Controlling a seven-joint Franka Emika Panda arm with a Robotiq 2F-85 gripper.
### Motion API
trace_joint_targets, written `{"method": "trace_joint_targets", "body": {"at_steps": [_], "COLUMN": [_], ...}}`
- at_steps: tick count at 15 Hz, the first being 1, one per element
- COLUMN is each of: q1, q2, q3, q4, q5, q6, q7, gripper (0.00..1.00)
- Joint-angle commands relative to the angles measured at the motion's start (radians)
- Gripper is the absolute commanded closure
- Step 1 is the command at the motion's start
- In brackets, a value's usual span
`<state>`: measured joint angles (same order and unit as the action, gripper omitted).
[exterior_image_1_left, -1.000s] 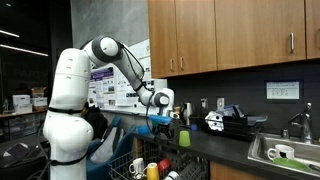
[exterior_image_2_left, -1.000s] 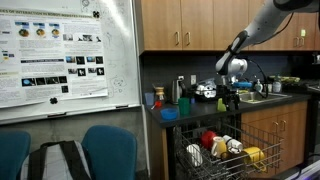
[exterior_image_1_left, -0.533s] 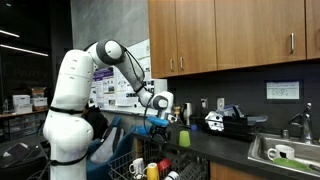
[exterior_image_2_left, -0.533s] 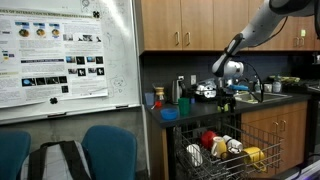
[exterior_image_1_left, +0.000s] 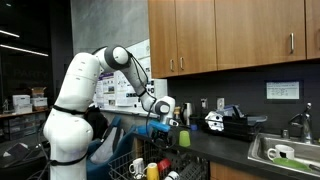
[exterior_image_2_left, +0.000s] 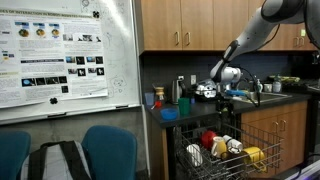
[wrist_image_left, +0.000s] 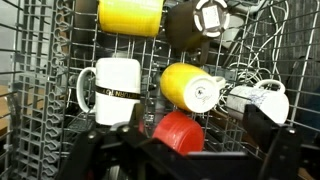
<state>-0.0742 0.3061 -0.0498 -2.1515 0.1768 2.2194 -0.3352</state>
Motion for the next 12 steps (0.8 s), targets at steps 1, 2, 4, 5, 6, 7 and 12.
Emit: {"method": "trace_joint_targets", "body": {"at_steps": [1, 2, 4, 5, 6, 7, 12], "q1": [-0.029, -0.032, -0.034, -0.036, -0.038, -0.042, -0.058], "q2": [0.046, 0.051, 0.062, 0.062, 0.062, 0.057, 0.067], "q3": [0.039, 0.047, 0.062, 0.068, 0.074, 0.08, 0.106], "q4": [0.03, 0.028, 0.023, 0.013, 0.003, -0.012, -0.064], "q5": [0.037, 0.042, 0.048, 0.051, 0.054, 0.061, 0.12], "q6": [0.06, 0.078, 0.111, 0.122, 0.128, 0.135, 0.214], "q7": [-0.033, -0.043, -0.051, -0.051, -0.053, -0.058, -0.068], "gripper": [0.0, 0.0, 0.0, 0.0, 0.0, 0.0, 0.0]}}
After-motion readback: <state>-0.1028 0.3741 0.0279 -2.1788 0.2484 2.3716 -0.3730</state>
